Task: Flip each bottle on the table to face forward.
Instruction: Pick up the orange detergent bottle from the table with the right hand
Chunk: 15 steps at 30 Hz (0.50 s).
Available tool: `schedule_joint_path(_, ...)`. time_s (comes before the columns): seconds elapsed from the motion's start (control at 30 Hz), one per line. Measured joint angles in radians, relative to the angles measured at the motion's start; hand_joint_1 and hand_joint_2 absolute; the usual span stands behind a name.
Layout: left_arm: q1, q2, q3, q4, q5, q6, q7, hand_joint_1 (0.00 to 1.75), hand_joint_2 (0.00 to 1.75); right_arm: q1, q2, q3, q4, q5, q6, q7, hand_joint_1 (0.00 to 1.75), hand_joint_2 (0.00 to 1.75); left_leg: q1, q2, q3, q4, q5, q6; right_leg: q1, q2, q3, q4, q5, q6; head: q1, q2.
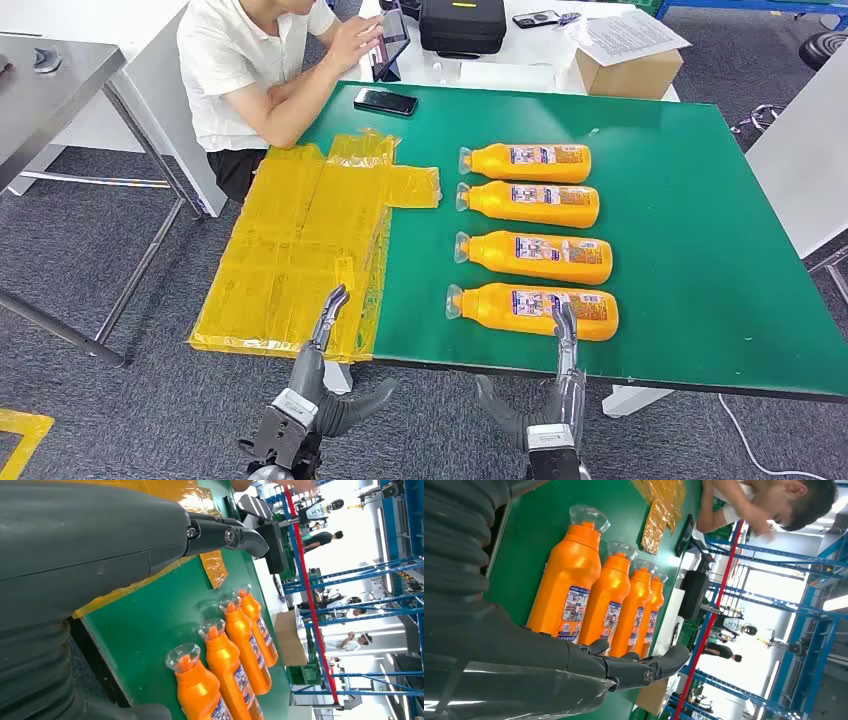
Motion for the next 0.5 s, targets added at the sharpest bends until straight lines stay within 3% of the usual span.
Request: schedule_joint_path(0.5, 0.000, 0.000, 0.001, 0.000, 0.002, -0.003, 0.000, 0.00, 1.75, 0.000, 0.000, 0.002, 0.006, 0.001, -0.001, 0.000, 0.00, 1.75, 0.000, 0.000, 0.000, 0.000, 0.000, 0.000, 0.000, 0.000, 0.000, 0.000, 0.000, 0.000, 0.000, 0.000)
